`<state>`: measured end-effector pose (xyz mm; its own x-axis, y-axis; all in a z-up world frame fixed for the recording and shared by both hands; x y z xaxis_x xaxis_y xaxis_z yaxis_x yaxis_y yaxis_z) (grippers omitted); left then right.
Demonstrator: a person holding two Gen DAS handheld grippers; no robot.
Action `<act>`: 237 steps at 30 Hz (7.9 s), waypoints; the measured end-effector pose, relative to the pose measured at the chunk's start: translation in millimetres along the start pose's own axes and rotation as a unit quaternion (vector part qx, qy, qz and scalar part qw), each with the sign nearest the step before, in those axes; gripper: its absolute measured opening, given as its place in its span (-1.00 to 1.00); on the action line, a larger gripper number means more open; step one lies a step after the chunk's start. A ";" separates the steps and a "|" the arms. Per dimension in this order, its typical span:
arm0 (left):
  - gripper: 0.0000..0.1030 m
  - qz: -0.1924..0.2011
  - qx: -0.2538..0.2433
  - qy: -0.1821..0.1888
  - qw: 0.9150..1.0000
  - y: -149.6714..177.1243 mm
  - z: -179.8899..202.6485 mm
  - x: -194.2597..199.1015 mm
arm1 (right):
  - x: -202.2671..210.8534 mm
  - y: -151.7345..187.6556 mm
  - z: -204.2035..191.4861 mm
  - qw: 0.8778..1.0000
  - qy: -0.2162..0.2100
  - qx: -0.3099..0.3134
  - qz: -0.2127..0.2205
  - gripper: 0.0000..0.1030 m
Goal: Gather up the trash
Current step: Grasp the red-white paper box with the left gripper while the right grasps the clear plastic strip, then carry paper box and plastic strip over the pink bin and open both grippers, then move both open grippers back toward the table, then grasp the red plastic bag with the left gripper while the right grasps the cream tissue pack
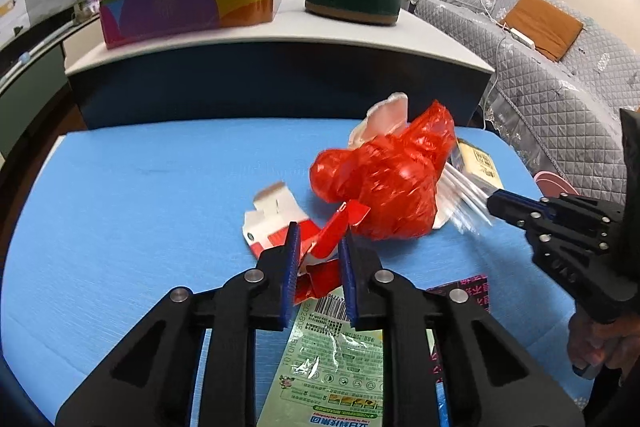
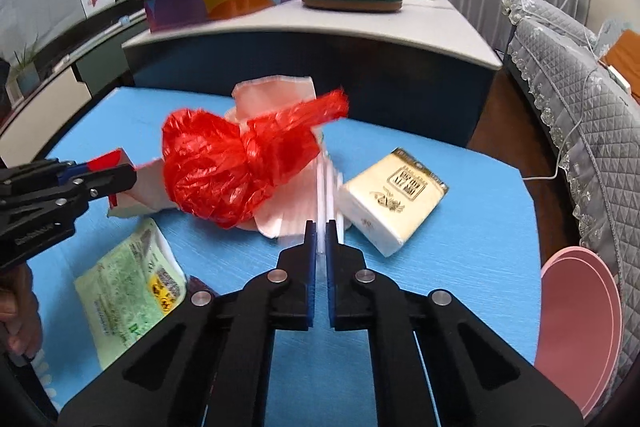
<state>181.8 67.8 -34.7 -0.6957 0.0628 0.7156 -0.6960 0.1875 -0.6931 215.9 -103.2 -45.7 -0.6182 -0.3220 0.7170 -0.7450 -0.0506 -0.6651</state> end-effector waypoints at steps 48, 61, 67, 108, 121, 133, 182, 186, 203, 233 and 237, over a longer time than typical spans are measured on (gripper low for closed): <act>-0.68 0.109 -0.029 0.058 0.992 -55.2 102.9 90.1 | 176.9 -6.3 110.9 0.982 0.043 -0.107 0.152 -0.91; -0.68 0.112 -0.070 0.120 0.984 -92.7 186.7 67.8 | 209.4 -16.1 185.3 0.964 0.110 -0.154 0.188 -0.91; -0.68 0.110 -0.090 0.151 0.978 -106.7 227.9 52.6 | 218.7 -15.1 219.3 0.956 0.133 -0.178 0.193 -0.91; -0.28 0.051 -0.129 0.212 0.968 -112.0 319.2 -8.1 | 220.3 -4.8 276.1 0.933 0.166 -0.259 0.186 -0.03; -0.28 0.087 -0.108 0.167 0.976 -114.1 256.7 45.5 | 222.6 -13.4 245.1 0.939 0.146 -0.242 0.198 -0.02; -0.45 0.108 -0.057 0.113 0.986 -95.3 159.6 86.0 | 220.6 -18.2 202.1 0.944 0.120 -0.221 0.212 -0.02; 0.23 0.049 0.047 0.071 0.995 -39.9 28.1 -31.7 | -0.9 -17.8 38.9 0.994 0.045 -0.084 0.053 0.68; 0.24 0.037 0.048 0.072 0.996 -39.4 30.9 -38.5 | -18.9 -16.7 44.2 0.993 0.048 -0.102 0.031 0.69; 0.06 0.005 0.038 0.072 0.997 -32.1 38.1 -50.2 | -51.6 -14.4 57.9 0.989 0.070 -0.131 -0.030 0.23; -0.26 0.062 -0.011 0.029 0.998 -46.7 63.6 10.9 | 60.4 -16.0 74.4 0.986 0.086 -0.124 0.069 0.02; -0.26 0.071 -0.012 0.028 0.997 -42.4 66.5 20.4 | 79.0 -12.3 76.3 0.985 0.091 -0.118 0.084 0.02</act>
<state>185.4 -4.1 3.5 -0.7753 0.1444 0.6148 -0.5866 0.1962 -0.7858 195.4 -200.2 3.2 -0.7568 -0.1309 0.6404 -0.6522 0.2164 -0.7265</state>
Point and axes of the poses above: each gripper's, at about its wrist camera, not at the fingertips, and x roughly against the way its jaws point, z to its right, y to its underside, the point moved 3 cm from there along -x, roughly the way its jaws point, and after that the axes turned 14 degrees about -x, right-handed, at the moved point
